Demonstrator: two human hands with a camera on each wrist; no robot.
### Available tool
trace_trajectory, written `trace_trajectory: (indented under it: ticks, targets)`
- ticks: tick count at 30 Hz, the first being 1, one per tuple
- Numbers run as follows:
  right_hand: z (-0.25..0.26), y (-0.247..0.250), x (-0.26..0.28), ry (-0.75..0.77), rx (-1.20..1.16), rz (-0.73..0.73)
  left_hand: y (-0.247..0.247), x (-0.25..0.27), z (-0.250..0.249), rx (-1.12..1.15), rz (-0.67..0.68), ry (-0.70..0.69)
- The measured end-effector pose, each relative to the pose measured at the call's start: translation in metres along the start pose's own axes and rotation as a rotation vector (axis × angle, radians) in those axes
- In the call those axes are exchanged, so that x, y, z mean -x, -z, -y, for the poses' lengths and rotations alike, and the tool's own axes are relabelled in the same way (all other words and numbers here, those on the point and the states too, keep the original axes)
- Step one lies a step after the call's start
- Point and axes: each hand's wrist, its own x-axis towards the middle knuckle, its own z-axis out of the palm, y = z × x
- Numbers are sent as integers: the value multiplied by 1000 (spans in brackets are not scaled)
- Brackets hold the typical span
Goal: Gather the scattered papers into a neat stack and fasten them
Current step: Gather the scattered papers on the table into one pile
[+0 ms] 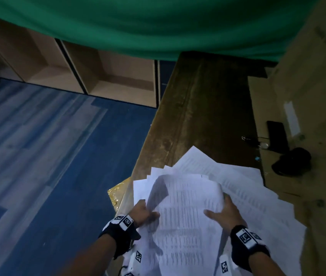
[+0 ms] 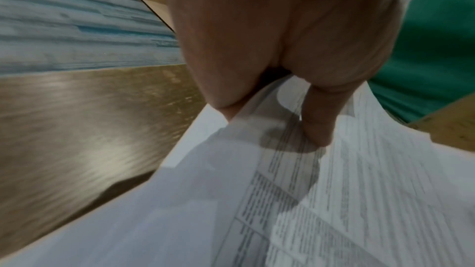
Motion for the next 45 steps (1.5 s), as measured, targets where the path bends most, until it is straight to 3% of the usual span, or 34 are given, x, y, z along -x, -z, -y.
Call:
trace_trajectory:
  ticks: [5, 12, 14, 19, 22, 25, 28, 31, 33, 35, 39, 42, 45]
  targets:
    - [-54, 44, 5, -214, -118, -91, 3, -33, 13, -60, -122, 43]
    - [-83, 71, -1, -221, -27, -134, 6, -12, -19, 46, -185, 37]
    - [-72, 71, -6, -192, -62, -70, 6, -11, -25, 96, -156, 26]
    - [-63, 25, -40, -134, -69, 267, 8, -17, -41, 238, -15, 40]
    - [-2, 15, -14, -101, -61, 322, 8, -21, -51, 296, 89, 36]
    - [23, 7, -18, -49, -67, 360, 10, -28, -54, 304, 128, 43]
    - [37, 6, -34, -53, -97, 247, 15, -35, -51, 274, 71, 106]
    - [40, 21, -63, -63, -97, 12, 24, -43, -41, 208, -30, 139]
    - [34, 40, -88, -12, -6, -102, 28, -45, -40, 213, -115, 143]
    - [25, 61, -114, 40, 272, -157, 32, -45, -41, 245, -182, 147]
    - [15, 87, -141, 23, 683, -57, 39, -49, -37, 257, -174, 165]
    - [13, 86, -147, 27, 800, -19, 43, -53, -31, 233, -189, 218]
    - [14, 82, -148, 9, 735, 8, 44, -56, -30, 218, -182, 231]
